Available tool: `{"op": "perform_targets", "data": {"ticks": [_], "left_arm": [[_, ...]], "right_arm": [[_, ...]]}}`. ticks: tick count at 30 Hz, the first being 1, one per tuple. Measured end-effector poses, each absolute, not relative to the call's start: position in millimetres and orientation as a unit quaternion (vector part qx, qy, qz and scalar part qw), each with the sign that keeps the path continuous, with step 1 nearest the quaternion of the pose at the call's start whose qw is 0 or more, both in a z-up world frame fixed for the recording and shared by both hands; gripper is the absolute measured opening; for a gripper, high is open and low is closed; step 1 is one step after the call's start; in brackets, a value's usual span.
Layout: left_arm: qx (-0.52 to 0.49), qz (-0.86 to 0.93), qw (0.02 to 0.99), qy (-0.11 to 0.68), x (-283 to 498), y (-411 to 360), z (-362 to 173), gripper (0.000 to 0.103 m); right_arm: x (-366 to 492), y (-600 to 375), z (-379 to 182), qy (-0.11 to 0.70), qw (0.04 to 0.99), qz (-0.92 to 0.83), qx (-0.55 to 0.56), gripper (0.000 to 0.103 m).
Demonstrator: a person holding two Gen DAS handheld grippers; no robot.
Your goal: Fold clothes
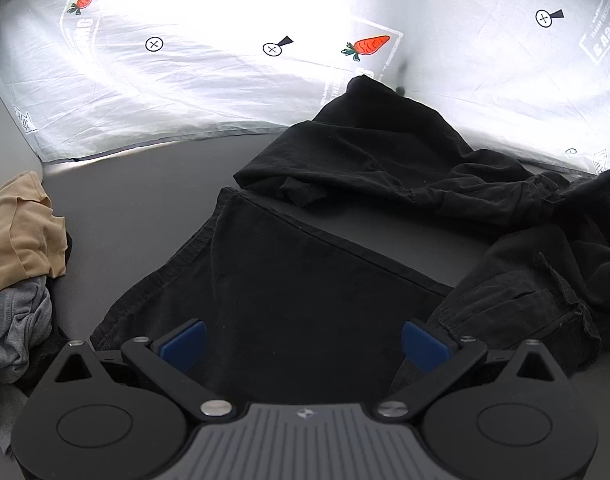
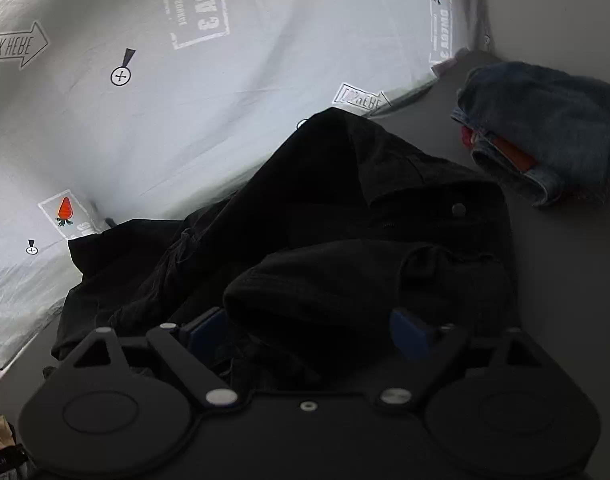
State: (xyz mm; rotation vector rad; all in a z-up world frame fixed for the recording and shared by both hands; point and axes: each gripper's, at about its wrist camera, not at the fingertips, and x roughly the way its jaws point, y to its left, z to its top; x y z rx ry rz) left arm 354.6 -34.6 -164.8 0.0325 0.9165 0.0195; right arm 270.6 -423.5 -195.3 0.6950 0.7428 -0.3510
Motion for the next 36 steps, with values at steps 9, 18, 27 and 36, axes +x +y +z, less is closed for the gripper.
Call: {"op": "perform_targets", "data": {"ticks": [9,18,27,36], "left_arm": [[-0.001,0.05,0.898,0.438,329.3,-13.4,-157.3,0.103],[-0.041,0.083,0.893,0.44,305.9,11.7,-153.2,0.103],[-0.017,0.102,0.911,0.399,273.4,14.8,-135.5,0.103],[-0.02,0.107,0.901,0.419,232.1,30.2,-137.7,0.103]], "right_arm": [[294.1,-465.5,-272.2,0.242,0.694,-0.124,0.667,0.089],[325.8,-468.2,-262.4,0.299,0.749,-0.16,0.57,0.082],[268.0,-429.9,-141.4,0.287,0.876,-0.258,0.29,0.012],[157.2,-459.5,-125.8,0.407,0.826,-0.376,0.098,0.036]]}}
